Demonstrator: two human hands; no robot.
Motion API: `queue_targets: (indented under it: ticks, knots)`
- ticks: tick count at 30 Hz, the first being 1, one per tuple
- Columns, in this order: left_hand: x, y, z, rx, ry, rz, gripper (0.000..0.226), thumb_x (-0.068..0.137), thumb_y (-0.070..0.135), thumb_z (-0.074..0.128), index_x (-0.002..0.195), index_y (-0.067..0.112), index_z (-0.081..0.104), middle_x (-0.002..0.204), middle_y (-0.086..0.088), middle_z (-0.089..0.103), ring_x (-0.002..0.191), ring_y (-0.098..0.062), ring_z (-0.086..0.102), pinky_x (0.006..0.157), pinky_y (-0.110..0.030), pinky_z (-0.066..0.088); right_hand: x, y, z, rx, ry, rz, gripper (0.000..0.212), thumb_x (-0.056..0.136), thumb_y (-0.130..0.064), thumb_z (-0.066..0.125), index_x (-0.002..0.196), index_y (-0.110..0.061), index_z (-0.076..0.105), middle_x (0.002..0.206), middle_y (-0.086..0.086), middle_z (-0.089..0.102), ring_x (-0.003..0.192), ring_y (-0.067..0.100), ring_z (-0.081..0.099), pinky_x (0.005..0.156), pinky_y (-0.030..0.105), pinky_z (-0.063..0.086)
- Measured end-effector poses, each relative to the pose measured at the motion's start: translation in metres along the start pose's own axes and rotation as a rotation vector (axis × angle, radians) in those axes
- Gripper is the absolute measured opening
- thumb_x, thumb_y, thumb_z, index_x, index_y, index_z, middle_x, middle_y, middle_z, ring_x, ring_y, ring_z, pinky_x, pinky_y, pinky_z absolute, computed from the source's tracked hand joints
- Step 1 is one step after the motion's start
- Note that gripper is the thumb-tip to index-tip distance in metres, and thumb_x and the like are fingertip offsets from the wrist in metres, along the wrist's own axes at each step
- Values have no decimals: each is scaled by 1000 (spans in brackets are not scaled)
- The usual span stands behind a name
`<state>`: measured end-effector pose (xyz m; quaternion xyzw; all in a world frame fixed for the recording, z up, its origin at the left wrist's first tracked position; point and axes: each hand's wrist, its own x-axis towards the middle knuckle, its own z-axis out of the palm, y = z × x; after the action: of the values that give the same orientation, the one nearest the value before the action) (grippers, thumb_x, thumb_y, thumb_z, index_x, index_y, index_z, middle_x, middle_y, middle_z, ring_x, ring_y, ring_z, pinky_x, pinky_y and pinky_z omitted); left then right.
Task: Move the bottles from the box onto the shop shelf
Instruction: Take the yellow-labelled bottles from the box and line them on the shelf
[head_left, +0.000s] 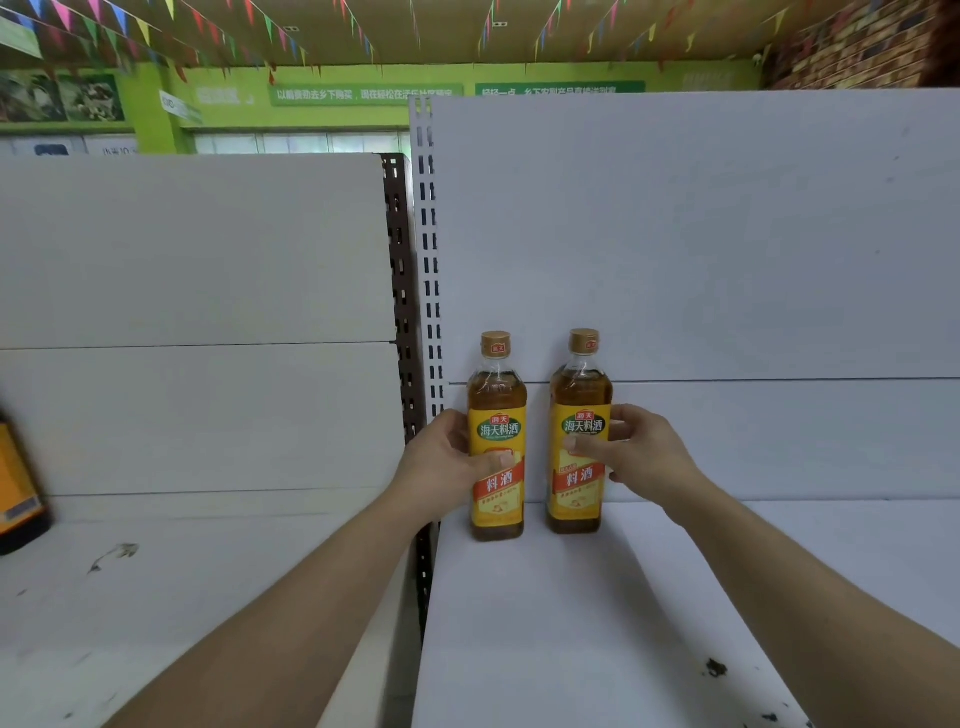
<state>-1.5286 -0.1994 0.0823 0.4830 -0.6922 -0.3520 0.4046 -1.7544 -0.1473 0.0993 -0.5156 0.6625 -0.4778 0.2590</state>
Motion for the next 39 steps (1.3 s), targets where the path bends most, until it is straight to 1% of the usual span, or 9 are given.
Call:
queue_targets:
  ticks: [4, 6, 9, 12, 15, 24, 31, 34, 39]
  knots:
    - [4, 0, 3, 25, 19, 5, 50, 81, 38, 85, 122, 25, 57, 101, 17, 64, 87, 3, 61, 63, -17, 47, 1, -2, 8, -16, 33, -16, 61, 83, -40, 83, 135, -22, 57, 123, -1, 70, 104, 19, 67, 89, 40, 57]
    - [5, -1, 5, 39, 37, -7, 46, 82, 39, 84, 118, 26, 57, 102, 15, 65, 88, -2, 63, 66, -19, 49, 1, -1, 11, -30, 61, -15, 62, 82, -43, 83, 134, -20, 57, 123, -2, 69, 107, 19, 66, 89, 39, 56]
    - [5, -5, 10, 32, 74, -11, 45, 82, 41, 83, 116, 26, 57, 106, 11, 67, 92, -8, 66, 69, -22, 52, 0, 0, 14, -34, 89, -11, 62, 82, -45, 84, 131, -18, 56, 118, -3, 67, 103, 18, 64, 81, 32, 53]
    - [5, -6, 14, 6, 110, 0, 43, 82, 39, 84, 112, 28, 56, 101, 13, 65, 85, 1, 63, 64, -18, 49, 0, 1, 15, -33, 92, -10, 61, 82, -45, 83, 130, -18, 56, 118, -3, 67, 102, 17, 64, 79, 31, 53]
    - [5, -6, 17, -10, 134, 1, 43, 81, 39, 84, 111, 29, 55, 99, 15, 64, 84, 1, 61, 63, -17, 49, 1, 1, 15, -43, 89, -19, 59, 83, -46, 83, 128, -19, 56, 115, -4, 67, 99, 15, 64, 72, 27, 51]
    - [6, -9, 20, -23, 179, -7, 47, 78, 40, 87, 112, 26, 57, 102, 12, 66, 89, -1, 64, 67, -22, 53, 2, 4, 20, -29, 83, -24, 56, 85, -43, 80, 128, -20, 53, 118, -2, 65, 104, 19, 65, 86, 38, 57]
    - [4, -7, 25, -28, 202, -29, 44, 80, 39, 86, 114, 25, 61, 102, 13, 69, 87, 2, 65, 64, -17, 50, 3, 7, 20, 9, 58, -49, 49, 86, -42, 81, 119, -23, 50, 113, -5, 64, 96, 15, 64, 70, 25, 52]
    - [1, -5, 27, -34, 224, -39, 44, 80, 37, 86, 115, 24, 63, 103, 12, 70, 89, -1, 67, 67, -19, 52, 3, 8, 21, 39, 47, -56, 50, 84, -43, 83, 116, -23, 51, 110, -6, 66, 91, 10, 65, 62, 21, 49]
    - [-4, 2, 29, -4, 234, -57, 41, 83, 37, 84, 116, 23, 64, 99, 15, 69, 87, 3, 65, 65, -17, 50, 3, 7, 25, 37, 33, -65, 51, 84, -44, 83, 116, -23, 50, 110, -5, 66, 96, 15, 66, 64, 24, 51]
